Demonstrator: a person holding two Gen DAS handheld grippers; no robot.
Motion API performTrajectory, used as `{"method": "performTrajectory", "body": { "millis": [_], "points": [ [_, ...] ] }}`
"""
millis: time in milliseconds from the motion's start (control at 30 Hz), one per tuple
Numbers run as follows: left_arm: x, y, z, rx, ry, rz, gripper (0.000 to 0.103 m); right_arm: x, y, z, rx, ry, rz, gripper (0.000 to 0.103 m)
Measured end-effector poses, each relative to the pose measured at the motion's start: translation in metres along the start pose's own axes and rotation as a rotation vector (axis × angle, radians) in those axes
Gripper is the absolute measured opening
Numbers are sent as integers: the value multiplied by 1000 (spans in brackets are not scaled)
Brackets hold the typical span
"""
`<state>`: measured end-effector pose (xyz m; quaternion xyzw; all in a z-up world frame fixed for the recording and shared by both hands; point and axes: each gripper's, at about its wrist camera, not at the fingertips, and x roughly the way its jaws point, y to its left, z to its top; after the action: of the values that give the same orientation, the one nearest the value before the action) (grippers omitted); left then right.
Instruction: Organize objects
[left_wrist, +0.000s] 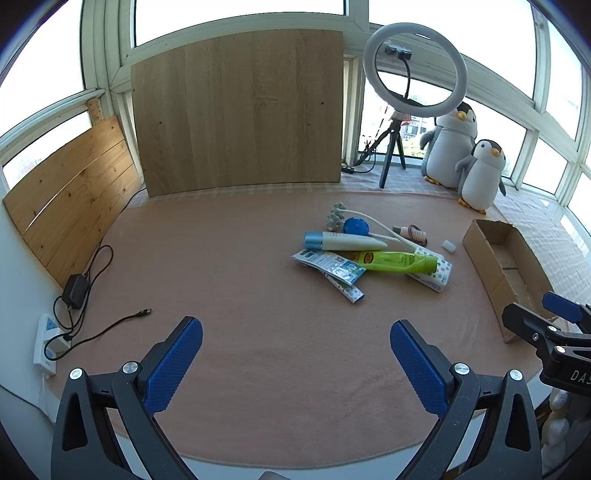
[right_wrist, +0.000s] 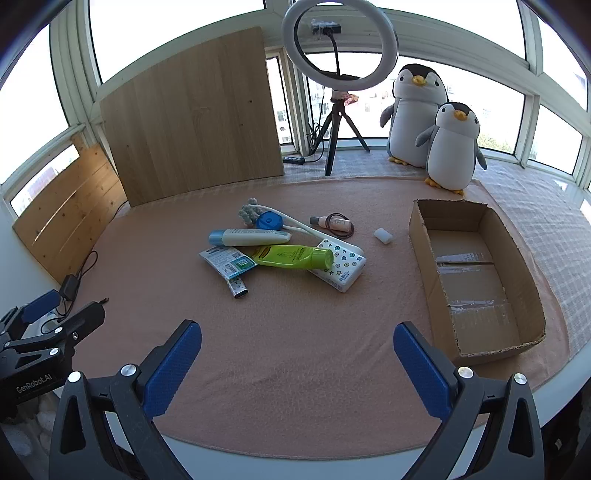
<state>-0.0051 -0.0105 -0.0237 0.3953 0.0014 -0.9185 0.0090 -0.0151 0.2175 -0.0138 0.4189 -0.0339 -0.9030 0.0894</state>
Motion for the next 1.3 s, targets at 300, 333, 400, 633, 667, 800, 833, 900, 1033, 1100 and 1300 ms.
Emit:
{"method": "performTrajectory", "body": {
  "millis": [300,333,400,633,667,800,833,900,1033,1100,1300],
  "points": [
    [10,7,-2,3,11,-1,103,6,-1,-1,12,8,-7,103],
    [11,8,-1,3,13,-2,103,7,0,-1,13,8,-5,103],
    [15,10,-1,2,16,-3,103,8,1,-2,15,10,-1,103],
    [20,15,2,15,14,-13,103,15,6,-2,29,23,7,103],
    [21,16,2,17,14,-15,103,15,7,-2,29,22,6,103],
    [24,20,3,23,15,-20,103,15,12,-2,31,17,-6,103],
    [24,21,3,22,15,-22,103,16,13,-2,33,16,-9,103],
    [25,24,4,24,15,-24,103,16,15,-2,37,16,-12,103],
    [27,28,4,30,11,-28,103,17,21,-2,34,14,-20,103],
    [28,30,5,31,10,-33,103,17,23,-2,37,13,-21,103],
    [30,38,5,33,9,-33,103,20,22,-4,62,16,-6,103]
  ]
}}
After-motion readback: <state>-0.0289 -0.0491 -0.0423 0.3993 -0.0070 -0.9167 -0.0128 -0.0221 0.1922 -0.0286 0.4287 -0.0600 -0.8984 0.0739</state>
